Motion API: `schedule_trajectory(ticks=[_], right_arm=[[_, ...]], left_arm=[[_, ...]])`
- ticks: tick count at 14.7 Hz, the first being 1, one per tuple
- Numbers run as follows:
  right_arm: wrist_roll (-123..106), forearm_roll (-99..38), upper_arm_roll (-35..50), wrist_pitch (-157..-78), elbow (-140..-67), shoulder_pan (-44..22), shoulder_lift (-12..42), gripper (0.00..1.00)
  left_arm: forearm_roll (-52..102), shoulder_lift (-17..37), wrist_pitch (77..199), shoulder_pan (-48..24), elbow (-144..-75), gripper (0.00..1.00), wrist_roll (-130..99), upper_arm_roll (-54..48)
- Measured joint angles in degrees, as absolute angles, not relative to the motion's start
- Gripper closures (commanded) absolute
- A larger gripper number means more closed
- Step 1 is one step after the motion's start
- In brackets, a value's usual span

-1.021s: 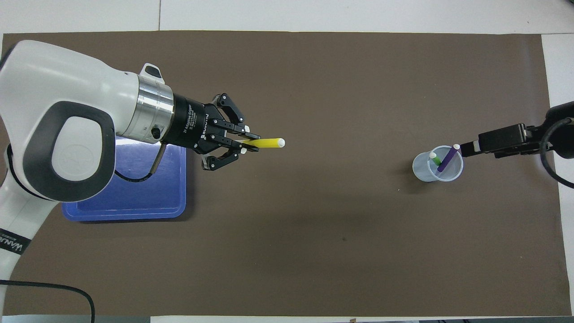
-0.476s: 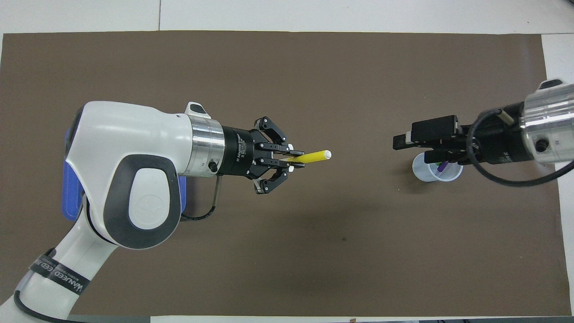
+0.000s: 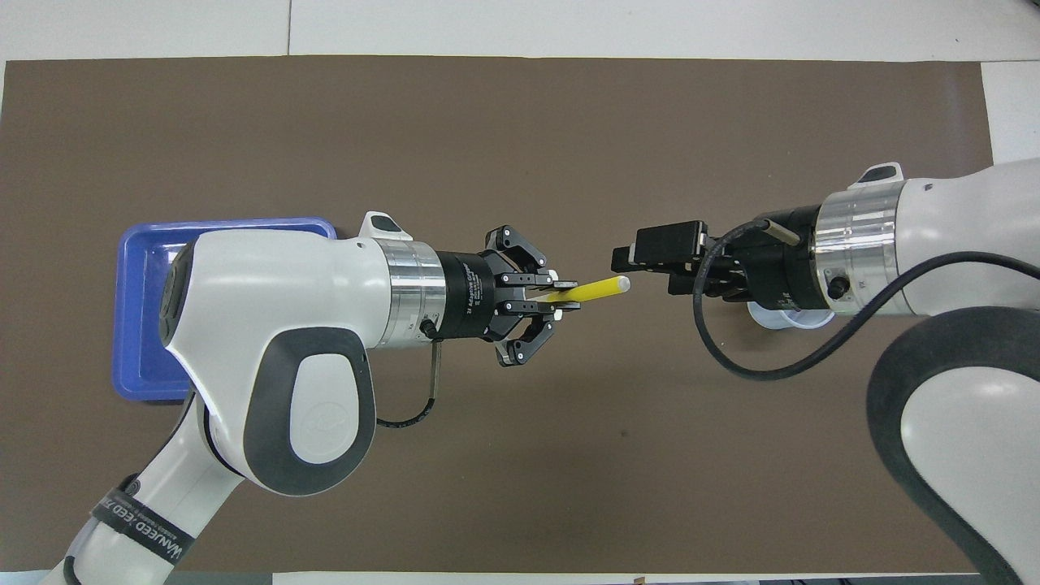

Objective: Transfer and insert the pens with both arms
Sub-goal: 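Grasp the yellow pen tip with the right gripper, open the left gripper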

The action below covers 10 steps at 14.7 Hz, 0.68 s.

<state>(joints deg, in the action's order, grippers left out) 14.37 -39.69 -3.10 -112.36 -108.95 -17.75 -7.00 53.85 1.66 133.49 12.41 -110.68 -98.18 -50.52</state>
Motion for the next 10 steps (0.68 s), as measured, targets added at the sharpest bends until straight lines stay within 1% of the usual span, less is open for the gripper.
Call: schedule_trajectory(ticks=[3, 4, 5, 6, 8, 10], right_arm=[[14.40, -39.69, -3.00, -112.37, -109.57, -18.43, -7.54, 0.25], [14.44, -39.69, -2.86, -112.53, -109.63, -18.77, -7.61, 0.27], [14.56, -39.69, -2.81, -113.17, -109.66, -19.06, -7.64, 0.28], [14.78, -39.69, -2.77, -114.37, -109.71, -19.26, -7.65, 0.32], [14.95, -39.69, -2.67, -116.47, -109.97, -20.03, -7.65, 0.48], [15.10, -39.69, -2.57, -117.91, -110.30, -20.83, -7.64, 0.49]], left_arm=[[54.57, 1.65, 134.38, 12.41, -110.84, 1.00, -98.20, -50.50], [54.75, 1.61, 134.54, 12.39, -110.89, 1.00, -98.20, -50.51], [54.81, 1.55, 134.65, 12.33, -110.97, 1.00, -98.20, -50.52], [54.87, 1.48, 134.83, 12.29, -111.08, 1.00, -98.21, -50.53], [55.12, 1.33, 135.10, 12.27, -111.30, 1.00, -98.21, -50.54], [55.23, 1.26, 135.16, 12.27, -111.38, 1.00, -98.21, -50.54]])
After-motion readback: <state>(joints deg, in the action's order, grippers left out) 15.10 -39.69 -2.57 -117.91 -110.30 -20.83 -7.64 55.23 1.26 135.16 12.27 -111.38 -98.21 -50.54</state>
